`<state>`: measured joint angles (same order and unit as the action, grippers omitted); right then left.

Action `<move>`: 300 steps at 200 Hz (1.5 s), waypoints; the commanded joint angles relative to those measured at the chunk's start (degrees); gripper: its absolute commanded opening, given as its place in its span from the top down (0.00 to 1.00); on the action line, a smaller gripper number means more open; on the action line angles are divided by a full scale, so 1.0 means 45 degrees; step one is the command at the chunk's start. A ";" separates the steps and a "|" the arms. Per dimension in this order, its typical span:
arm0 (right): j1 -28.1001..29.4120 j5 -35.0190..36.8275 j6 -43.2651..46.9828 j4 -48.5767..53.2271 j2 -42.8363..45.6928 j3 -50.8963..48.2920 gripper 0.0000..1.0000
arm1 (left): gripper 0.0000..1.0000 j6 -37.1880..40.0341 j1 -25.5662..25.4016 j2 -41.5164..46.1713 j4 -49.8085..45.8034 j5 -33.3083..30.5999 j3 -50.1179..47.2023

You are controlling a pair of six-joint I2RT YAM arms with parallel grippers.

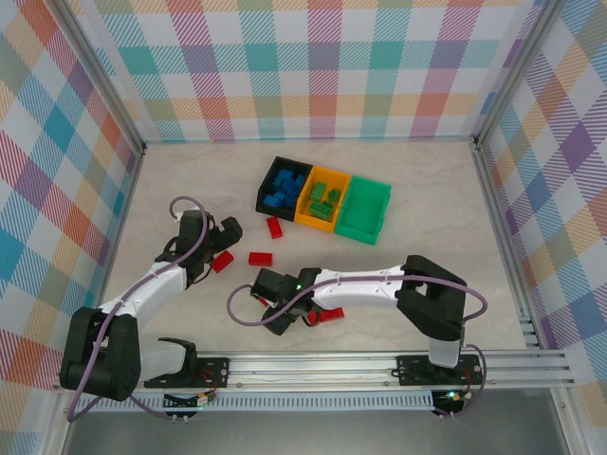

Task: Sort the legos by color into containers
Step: Pick up the lego from the bottom-center of the table, then place the lego in the container.

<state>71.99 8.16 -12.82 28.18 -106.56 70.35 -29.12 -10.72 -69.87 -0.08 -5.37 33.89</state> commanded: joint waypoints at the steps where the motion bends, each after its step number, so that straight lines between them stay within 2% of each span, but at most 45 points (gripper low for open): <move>1: 0.0076 0.0018 -0.0154 0.0321 -0.0589 0.0585 0.35 | 0.00 0.0143 0.0163 0.0354 0.0174 0.0036 -0.0177; 34: 0.0151 0.0036 -0.0441 0.0247 -0.1410 0.1085 0.40 | 0.00 0.0219 0.0175 0.0392 0.0156 0.0057 -0.0168; 59: 0.0155 0.0298 -0.0636 0.0292 -0.1724 0.1241 0.59 | 0.00 0.0229 0.0170 0.0397 0.0183 0.0138 -0.0128; 68: 0.0126 0.0384 -0.0664 0.0155 -0.1623 0.1119 0.62 | 0.00 0.0232 0.0175 0.0385 0.0164 0.0142 -0.0127; 101: -0.0052 0.0959 -0.0455 0.0222 -0.0986 0.1060 0.67 | 0.00 0.0247 0.0175 0.0376 0.0154 0.0249 -0.0070; 126: -0.1006 0.0777 -0.0434 -0.0166 0.0008 0.0758 0.68 | 0.00 0.0268 0.0175 0.0350 0.0078 0.0212 -0.0032; 180: -0.4138 0.0361 -0.0687 -0.0912 0.1332 0.1292 0.67 | 0.00 0.0265 0.0175 0.0155 0.0240 0.0517 -0.0009; 219: -0.6231 0.0920 -0.0579 -0.0527 0.0825 0.2835 0.66 | 0.00 0.0268 0.0166 -0.0104 0.0335 0.0584 0.0008; 252: -0.7754 0.0339 -0.0724 -0.0241 0.0010 0.3932 0.64 | 0.00 0.0295 0.0170 -0.0139 0.0353 0.0664 0.0047; 264: -0.8264 -0.0063 -0.0716 -0.0061 -0.0383 0.4484 0.60 | 0.00 0.0251 0.0175 -0.0141 0.0416 0.0788 0.0028; 285: -0.8689 -0.0612 -0.0419 0.1023 -0.1338 0.5917 0.41 | 0.00 0.0242 0.0175 -0.0216 0.0436 0.0861 0.0044; 300: -0.8654 -0.0671 -0.0179 0.1338 -0.1351 0.5961 0.35 | 0.00 0.0314 0.0173 -0.0246 0.0290 0.0802 0.0140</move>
<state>32.91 8.10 -15.22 28.93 -111.50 94.74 -28.71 -10.72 -70.48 0.38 -2.37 33.87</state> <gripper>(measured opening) 0.616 0.996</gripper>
